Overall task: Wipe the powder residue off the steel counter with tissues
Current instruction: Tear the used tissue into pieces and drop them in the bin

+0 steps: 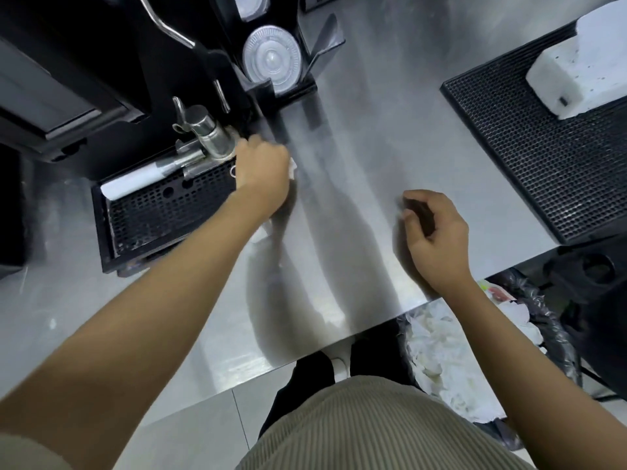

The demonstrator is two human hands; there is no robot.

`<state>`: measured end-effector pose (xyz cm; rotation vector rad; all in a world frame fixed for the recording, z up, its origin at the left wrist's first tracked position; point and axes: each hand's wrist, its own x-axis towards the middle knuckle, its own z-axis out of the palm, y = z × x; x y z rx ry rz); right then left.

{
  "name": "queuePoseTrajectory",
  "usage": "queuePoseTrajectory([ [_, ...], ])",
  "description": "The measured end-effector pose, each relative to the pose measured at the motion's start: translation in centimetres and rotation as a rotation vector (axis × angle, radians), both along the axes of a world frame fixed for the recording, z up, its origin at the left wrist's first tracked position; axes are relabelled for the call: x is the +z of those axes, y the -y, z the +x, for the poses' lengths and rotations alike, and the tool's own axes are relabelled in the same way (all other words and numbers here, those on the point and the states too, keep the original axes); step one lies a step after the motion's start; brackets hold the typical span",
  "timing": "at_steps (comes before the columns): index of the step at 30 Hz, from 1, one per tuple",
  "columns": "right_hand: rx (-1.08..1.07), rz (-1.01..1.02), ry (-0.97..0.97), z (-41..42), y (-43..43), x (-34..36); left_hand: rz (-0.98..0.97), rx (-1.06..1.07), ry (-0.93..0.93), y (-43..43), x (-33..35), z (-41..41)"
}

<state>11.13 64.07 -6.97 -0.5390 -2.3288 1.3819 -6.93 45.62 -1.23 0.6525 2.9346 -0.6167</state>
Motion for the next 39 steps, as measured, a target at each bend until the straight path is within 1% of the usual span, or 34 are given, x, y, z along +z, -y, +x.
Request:
queuePoseTrajectory([
  [3,0.012,0.016,0.014,0.2,0.4,0.0,0.015,-0.081,-0.011,-0.3,-0.7,4.3],
  [5,0.012,0.011,0.013,0.5,0.9,0.0,0.117,-0.111,0.025,-0.2,-0.7,7.0],
  [6,0.012,0.007,0.012,0.6,1.1,0.0,0.234,-0.093,0.061,0.3,-0.7,8.1],
  [8,0.018,-0.004,0.009,1.0,1.6,0.0,0.557,0.003,0.092,2.2,-0.6,10.4],
  [9,0.020,-0.009,0.004,1.2,1.8,0.0,0.692,0.073,0.064,3.5,-0.4,11.2],
  [10,0.019,-0.015,-0.001,1.4,2.0,-0.1,0.784,0.158,0.017,5.1,-0.4,11.8],
  [11,0.020,-0.018,-0.003,1.8,2.3,-0.2,0.835,0.258,-0.030,7.0,-0.5,12.6],
  [12,0.018,-0.019,-0.006,1.8,2.5,-0.1,0.847,0.357,-0.074,8.7,-0.7,13.0],
  [14,0.033,-0.015,-0.004,2.1,3.0,-0.1,0.781,0.495,-0.116,11.4,-1.4,13.6],
  [16,0.053,0.002,-0.003,2.2,3.5,-0.1,0.752,0.539,-0.131,12.0,-2.3,13.6],
  [19,0.051,-0.005,-0.018,2.5,3.8,-0.1,0.778,0.478,-0.086,9.4,-3.6,12.9],
  [23,0.032,-0.070,-0.008,2.5,3.9,0.0,0.799,0.289,-0.005,3.5,-4.6,13.0],
  [26,0.029,-0.071,0.002,2.5,3.9,0.2,0.927,0.110,0.120,0.9,-3.8,12.9],
  [27,0.025,-0.075,-0.004,2.5,3.9,0.2,0.998,0.098,0.136,1.1,-3.4,12.6],
  [28,0.019,-0.079,-0.011,2.6,3.9,0.2,1.066,0.123,0.099,1.9,-3.1,12.3],
  [29,0.008,-0.082,-0.016,2.6,3.9,0.2,1.112,0.192,0.031,3.1,-2.9,11.8],
  [30,-0.004,-0.090,-0.014,2.6,3.8,0.2,1.125,0.280,-0.028,4.5,-3.0,11.4],
  [32,-0.021,-0.123,-0.009,2.5,3.8,0.2,1.071,0.408,-0.047,6.6,-3.4,11.1],
  [34,-0.045,-0.150,-0.025,2.5,3.9,0.2,0.997,0.389,-0.020,6.9,-3.9,11.4],
  [35,-0.084,-0.150,-0.052,2.4,3.5,0.5,0.980,0.325,-0.002,5.7,-3.9,11.1],
  [38,-0.157,-0.237,-0.075,3.3,3.8,0.6,0.983,0.235,0.022,3.2,-4.3,11.9],
  [39,-0.195,-0.248,-0.084,3.9,3.5,0.7,0.991,0.203,0.057,1.8,-4.5,12.2],
])
